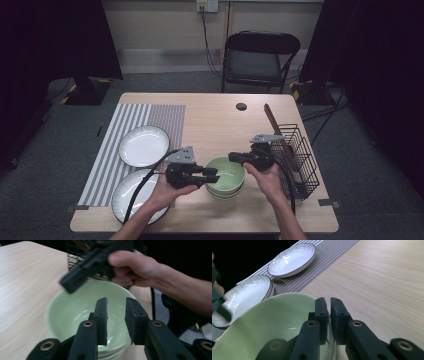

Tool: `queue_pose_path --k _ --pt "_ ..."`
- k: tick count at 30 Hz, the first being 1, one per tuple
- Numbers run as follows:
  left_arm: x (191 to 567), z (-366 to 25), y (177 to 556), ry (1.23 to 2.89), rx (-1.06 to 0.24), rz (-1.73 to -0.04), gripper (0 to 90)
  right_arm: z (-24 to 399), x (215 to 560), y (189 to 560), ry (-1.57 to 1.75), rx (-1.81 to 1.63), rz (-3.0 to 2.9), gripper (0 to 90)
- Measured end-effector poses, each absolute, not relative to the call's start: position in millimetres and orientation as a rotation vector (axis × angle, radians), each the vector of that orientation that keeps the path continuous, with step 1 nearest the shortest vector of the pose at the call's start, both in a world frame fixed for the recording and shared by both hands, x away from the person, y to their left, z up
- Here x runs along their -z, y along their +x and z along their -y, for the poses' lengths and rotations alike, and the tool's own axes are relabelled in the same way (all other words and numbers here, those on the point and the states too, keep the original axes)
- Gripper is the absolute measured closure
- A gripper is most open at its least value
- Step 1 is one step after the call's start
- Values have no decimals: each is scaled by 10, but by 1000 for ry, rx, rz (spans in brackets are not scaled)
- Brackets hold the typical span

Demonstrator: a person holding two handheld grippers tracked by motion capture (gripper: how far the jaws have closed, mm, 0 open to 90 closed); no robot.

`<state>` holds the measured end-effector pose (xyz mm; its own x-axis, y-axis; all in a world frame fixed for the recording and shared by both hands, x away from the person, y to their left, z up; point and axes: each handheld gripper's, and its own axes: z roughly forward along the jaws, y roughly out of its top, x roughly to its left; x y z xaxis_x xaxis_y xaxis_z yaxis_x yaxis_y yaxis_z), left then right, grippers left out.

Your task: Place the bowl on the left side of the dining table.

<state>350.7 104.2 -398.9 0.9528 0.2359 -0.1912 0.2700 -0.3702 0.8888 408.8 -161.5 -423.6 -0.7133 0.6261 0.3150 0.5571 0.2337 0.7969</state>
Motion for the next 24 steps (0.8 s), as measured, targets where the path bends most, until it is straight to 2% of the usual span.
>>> queue_pose_path --k 3,12,15,19,24 --pt "4000 -940 3443 1989 63 -311 668 1613 4248 4084 1160 -1505 -2409 852" --pt "4162 -773 3453 2050 92 -315 606 1615 4289 4076 1158 -1496 -2426 846" --pt "4196 -726 3448 2066 83 -309 651 1604 4279 4069 1148 -1478 -2427 845" --pt "4227 -679 3443 2074 77 -302 771 1608 4285 4069 1147 -1486 -2424 845" --pt "4201 -657 3486 2056 129 -288 812 1608 4293 4069 1145 -1495 -2421 845"
